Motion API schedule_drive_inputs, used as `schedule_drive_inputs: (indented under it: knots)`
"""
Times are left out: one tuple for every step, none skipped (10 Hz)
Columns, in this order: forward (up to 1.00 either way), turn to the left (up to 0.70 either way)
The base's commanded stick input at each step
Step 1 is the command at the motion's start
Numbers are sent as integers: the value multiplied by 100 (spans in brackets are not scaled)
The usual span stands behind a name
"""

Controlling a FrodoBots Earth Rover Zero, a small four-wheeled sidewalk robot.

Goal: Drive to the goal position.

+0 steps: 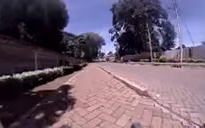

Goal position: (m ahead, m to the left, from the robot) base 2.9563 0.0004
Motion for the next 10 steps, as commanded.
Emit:
schedule_drive_inputs:
  knots:
    - [70,-35]
    - [70,-35]
    - [70,-35]
    - [70,-20]
    - [70,-5]
    - [70,0]
    - [70,0]
    - [70,0]
    - [70,0]
    - [70,0]
